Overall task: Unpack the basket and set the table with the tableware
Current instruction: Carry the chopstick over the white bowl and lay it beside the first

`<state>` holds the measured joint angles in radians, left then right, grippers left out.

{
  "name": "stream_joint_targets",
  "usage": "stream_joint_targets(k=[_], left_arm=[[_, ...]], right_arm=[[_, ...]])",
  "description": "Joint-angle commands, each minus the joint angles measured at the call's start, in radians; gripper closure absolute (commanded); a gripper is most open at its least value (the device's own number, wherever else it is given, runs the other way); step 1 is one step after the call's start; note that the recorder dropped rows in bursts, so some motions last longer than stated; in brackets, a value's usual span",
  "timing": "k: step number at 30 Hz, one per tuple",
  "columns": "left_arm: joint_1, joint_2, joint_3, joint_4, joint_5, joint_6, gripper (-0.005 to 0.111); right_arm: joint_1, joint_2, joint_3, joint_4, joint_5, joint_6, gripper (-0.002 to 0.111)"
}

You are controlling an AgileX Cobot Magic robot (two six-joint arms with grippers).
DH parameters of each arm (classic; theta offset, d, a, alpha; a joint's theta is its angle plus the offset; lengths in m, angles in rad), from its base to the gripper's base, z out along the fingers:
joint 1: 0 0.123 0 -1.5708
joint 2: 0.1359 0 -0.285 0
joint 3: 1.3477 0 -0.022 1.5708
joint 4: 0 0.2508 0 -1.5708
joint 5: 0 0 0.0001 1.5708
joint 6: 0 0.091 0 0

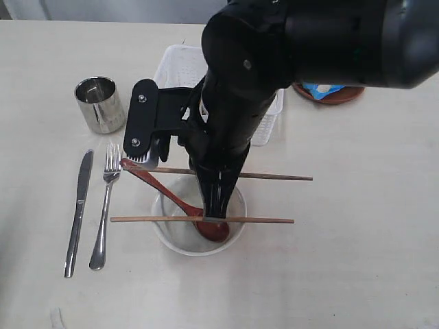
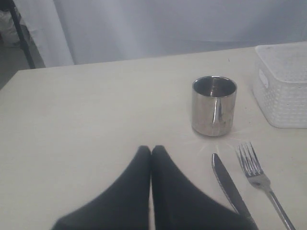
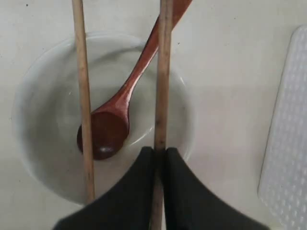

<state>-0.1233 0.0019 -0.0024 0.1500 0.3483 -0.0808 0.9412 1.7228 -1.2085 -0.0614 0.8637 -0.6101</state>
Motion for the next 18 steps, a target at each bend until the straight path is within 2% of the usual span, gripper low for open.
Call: stream_joint_targets(k=[1,18], left_arm=[[-0.005,-0.002,0.002,0.003,-0.001,-0.002,0.107],[-0.005,-0.002,0.002,0.003,-0.001,-0.002,0.107]], right_arm=[[0.005,0.006,0.0,0.036,-0.012,-0.063,0.109],[0.005,0.006,0.003,0.174,-0.025,-0.157,0.109]])
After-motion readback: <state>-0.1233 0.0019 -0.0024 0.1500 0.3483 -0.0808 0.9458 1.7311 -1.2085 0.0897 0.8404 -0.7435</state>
